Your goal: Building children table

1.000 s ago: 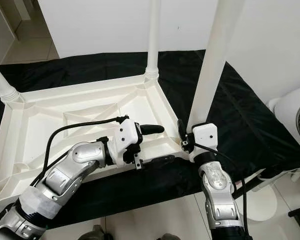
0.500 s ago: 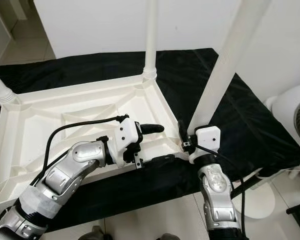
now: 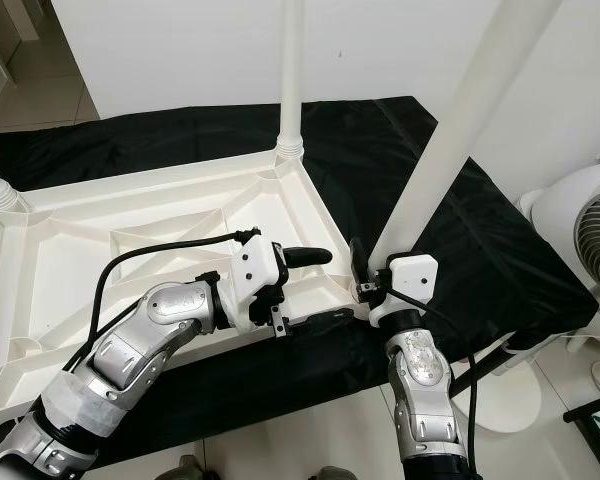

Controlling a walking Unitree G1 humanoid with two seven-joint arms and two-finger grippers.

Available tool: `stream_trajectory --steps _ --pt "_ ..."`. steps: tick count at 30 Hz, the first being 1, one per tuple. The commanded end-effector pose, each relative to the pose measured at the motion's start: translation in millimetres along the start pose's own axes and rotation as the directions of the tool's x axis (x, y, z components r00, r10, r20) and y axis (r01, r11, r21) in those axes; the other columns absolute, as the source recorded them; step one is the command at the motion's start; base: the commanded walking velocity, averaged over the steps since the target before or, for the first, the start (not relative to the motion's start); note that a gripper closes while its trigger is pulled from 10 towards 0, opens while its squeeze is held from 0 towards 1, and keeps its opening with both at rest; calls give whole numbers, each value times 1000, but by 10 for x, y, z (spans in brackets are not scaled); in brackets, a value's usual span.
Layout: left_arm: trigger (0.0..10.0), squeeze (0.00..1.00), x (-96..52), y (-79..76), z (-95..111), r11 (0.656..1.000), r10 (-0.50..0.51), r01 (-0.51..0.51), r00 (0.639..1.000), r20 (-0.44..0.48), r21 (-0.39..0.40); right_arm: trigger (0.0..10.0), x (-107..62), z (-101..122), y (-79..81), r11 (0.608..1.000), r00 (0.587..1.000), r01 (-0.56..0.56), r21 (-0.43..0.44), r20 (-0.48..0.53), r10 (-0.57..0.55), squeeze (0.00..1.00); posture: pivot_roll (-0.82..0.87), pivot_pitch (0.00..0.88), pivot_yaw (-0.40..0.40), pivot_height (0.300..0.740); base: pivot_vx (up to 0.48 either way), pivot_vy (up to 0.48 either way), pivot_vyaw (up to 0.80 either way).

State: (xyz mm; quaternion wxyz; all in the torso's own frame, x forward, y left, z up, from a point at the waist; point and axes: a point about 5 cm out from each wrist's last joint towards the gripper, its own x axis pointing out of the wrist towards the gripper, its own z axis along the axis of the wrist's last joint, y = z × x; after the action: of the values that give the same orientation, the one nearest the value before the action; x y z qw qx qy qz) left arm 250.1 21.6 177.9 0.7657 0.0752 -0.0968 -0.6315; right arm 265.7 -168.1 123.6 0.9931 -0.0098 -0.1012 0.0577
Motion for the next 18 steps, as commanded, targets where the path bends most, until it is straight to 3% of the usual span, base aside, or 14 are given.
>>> stream_trajectory --steps 1,7,11,18 --pt "10000 0 0 -13 35 998 -54 54 999 -3 17 10000 -91 -337 -35 996 976 63 59 -212 -49 0 -10 23 20 740 0 0 0" --pt "10000 0 6 -17 40 998 -55 55 998 0 19 10000 -23 -309 -79 994 969 80 69 -239 -61 0 -9 18 19 740 0 0 0" --pt "10000 0 16 -28 45 998 -56 56 998 3 20 10000 59 -247 -64 989 967 88 121 -249 -55 0 -8 18 16 740 0 0 0" --pt "10000 0 16 -28 49 998 -53 53 999 5 21 10000 77 -246 -70 982 961 111 155 -267 -67 0 -7 16 14 740 0 0 0"
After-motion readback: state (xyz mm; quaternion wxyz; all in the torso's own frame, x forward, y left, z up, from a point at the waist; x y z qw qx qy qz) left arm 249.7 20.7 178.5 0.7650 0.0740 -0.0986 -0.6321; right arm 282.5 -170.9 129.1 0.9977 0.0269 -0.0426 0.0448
